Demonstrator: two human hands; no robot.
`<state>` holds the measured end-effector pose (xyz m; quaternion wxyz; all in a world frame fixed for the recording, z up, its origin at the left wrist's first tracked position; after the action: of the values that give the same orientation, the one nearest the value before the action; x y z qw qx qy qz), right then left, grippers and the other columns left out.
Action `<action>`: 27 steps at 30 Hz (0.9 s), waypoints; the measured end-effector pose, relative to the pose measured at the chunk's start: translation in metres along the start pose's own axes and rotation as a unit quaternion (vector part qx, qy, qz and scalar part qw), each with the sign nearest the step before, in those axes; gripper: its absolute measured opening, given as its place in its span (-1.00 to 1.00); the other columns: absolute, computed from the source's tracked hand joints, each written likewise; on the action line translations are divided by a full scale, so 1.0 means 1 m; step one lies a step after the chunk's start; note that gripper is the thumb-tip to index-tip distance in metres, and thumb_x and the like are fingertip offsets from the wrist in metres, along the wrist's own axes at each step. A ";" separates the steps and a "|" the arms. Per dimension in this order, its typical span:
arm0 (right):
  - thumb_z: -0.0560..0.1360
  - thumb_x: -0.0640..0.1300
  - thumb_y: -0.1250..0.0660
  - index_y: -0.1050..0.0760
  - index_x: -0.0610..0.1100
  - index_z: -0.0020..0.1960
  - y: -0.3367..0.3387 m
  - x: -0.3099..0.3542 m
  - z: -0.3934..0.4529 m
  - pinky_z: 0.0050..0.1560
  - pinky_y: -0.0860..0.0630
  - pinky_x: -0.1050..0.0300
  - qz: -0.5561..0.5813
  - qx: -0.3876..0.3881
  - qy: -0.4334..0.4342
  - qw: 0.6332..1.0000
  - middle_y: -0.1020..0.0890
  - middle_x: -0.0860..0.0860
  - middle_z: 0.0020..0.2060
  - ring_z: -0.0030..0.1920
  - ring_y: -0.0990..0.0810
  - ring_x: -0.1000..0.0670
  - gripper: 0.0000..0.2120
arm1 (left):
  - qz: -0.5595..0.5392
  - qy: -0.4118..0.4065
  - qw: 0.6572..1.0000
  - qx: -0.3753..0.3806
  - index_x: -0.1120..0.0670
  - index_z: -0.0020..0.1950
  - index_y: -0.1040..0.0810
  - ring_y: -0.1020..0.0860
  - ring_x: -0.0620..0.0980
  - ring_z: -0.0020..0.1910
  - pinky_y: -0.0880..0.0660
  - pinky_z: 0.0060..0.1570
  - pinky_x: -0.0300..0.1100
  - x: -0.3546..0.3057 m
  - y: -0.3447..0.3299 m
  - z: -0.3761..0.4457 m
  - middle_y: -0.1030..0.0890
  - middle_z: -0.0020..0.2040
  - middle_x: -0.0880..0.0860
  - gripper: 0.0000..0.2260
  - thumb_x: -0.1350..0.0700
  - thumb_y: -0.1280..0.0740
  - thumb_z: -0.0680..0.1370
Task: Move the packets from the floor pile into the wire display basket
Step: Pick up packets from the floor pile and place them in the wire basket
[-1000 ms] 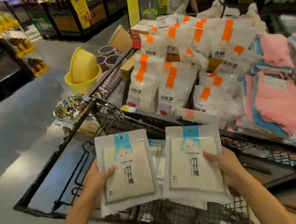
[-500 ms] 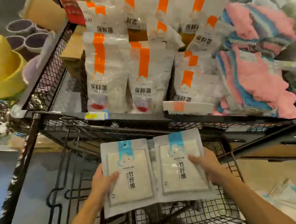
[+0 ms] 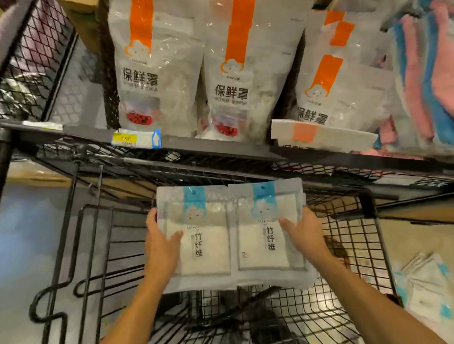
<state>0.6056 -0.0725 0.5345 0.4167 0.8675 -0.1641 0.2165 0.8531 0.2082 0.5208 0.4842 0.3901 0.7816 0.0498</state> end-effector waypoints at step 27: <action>0.61 0.39 -0.08 -0.07 0.05 0.67 0.095 0.073 -0.083 0.64 0.07 -0.23 -0.326 -0.101 0.175 0.924 -0.09 -0.04 0.67 0.66 0.00 -0.10 -0.26 | 0.429 -0.284 0.857 -0.013 -0.02 0.67 -0.12 -0.06 0.10 0.65 -0.02 0.60 0.07 -0.136 0.002 -0.060 -0.12 0.66 0.12 -0.37 -0.29 0.09 0.66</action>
<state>0.6037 -0.0710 0.6797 0.5720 0.7744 0.1821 0.1999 0.8373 0.1379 0.6511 0.6206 0.6777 0.3648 0.1500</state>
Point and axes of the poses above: each hand's wrist, its own z-axis towards the middle knuckle, its own y-axis out of the back of the hand, x = y × z, the point moved 8 cm from there along z, towards the middle knuckle
